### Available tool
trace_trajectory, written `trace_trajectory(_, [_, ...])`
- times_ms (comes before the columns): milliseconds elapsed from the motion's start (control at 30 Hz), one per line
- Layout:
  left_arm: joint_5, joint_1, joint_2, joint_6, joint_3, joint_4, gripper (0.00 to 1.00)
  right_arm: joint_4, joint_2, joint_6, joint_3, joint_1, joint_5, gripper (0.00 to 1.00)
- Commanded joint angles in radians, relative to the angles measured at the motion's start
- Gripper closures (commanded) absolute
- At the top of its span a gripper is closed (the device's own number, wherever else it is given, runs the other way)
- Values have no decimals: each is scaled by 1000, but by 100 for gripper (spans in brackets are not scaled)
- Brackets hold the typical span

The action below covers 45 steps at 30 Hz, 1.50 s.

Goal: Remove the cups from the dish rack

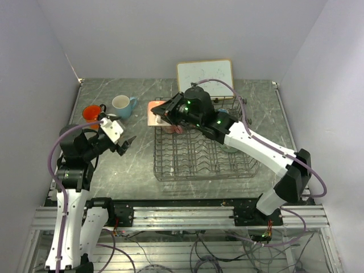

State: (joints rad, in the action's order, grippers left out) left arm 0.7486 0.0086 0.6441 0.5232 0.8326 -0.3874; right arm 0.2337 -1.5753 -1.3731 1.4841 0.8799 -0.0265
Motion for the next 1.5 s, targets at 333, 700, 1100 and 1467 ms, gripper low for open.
trace_trajectory(333, [19,-14,-143,142,-148,238,12,-278,-137,-215,178,117,31,100])
trace_trajectory(700, [-63,-14,-244,243,-241,289,13,-344,-117,-246,126,160,62,100])
trace_trajectory(1100, [-151,-13,-302,256,-303,468,26,-410,-74,-282,36,208,75,100])
trace_trajectory(1467, [-91,-13,-333,383,-305,408,74,-476,-83,-311,8,208,135,100])
